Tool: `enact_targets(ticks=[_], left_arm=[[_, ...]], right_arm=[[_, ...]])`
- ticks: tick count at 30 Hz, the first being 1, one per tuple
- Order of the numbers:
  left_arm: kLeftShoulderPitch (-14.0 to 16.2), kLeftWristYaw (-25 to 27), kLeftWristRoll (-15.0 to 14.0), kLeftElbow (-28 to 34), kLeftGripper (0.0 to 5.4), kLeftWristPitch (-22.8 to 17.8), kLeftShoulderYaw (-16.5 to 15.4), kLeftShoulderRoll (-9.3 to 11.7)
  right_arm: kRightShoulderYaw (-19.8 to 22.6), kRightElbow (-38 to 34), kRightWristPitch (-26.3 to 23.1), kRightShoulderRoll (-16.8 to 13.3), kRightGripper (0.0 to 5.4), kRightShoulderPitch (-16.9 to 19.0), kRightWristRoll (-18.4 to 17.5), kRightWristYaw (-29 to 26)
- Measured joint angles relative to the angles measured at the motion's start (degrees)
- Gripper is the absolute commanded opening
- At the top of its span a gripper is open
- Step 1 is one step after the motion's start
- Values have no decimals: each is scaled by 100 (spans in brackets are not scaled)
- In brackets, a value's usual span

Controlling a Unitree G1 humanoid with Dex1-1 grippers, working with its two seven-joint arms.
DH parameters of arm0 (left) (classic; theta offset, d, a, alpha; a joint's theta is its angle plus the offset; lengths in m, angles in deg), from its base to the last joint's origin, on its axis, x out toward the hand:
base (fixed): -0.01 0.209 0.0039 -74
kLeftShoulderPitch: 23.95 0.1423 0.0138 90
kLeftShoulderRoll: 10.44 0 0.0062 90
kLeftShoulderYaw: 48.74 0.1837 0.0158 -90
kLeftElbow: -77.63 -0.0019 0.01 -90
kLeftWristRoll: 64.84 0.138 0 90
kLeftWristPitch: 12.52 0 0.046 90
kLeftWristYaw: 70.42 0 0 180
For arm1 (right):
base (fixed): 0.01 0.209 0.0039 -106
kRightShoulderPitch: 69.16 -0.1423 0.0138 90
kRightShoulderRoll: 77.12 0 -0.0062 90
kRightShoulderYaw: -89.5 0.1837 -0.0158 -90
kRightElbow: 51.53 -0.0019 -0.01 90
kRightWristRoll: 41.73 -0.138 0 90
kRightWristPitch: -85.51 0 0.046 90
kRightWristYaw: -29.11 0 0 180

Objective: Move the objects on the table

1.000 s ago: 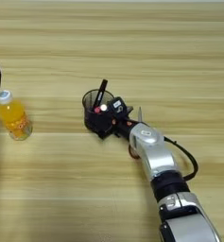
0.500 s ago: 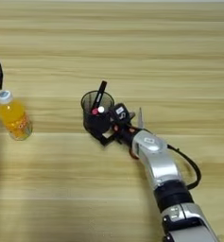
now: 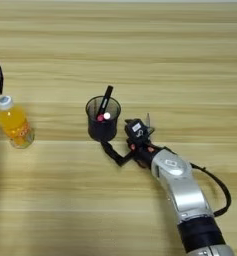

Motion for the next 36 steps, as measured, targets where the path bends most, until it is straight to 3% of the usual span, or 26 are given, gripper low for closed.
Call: enact_targets(ticks=[4,10,15,17,20,25,29,36], left_arm=[[-1,2,0,-6,540,2,0,0],[-1,11,-2,-28,540,2,-8,4],[-1,18,-3,-37,540,3,-12,14],[-1,21,-4,-42,540,4,-16,26],[-3,22,-4,-47,540,6,-16,29],[-4,18,-3,-47,540,7,-15,29],[-3,16,-3,-44,540,7,-13,28],[-3,17,-3,-44,540,7,-13,28]], right_arm=[[195,-423,-190,-390,537,132,-240,-321],[886,-657,-204,-971,537,-10,-978,-919],[1331,-658,-373,-1059,537,-278,-1518,-903],[1439,-628,-426,-982,537,-461,-1567,-629],[1511,-350,-353,-603,537,-857,-1496,13],[1341,488,446,53,537,-1187,-1001,779],[1327,1241,1374,347,537,-1442,-623,1282],[1553,2498,2463,673,537,-1822,-558,1875]])
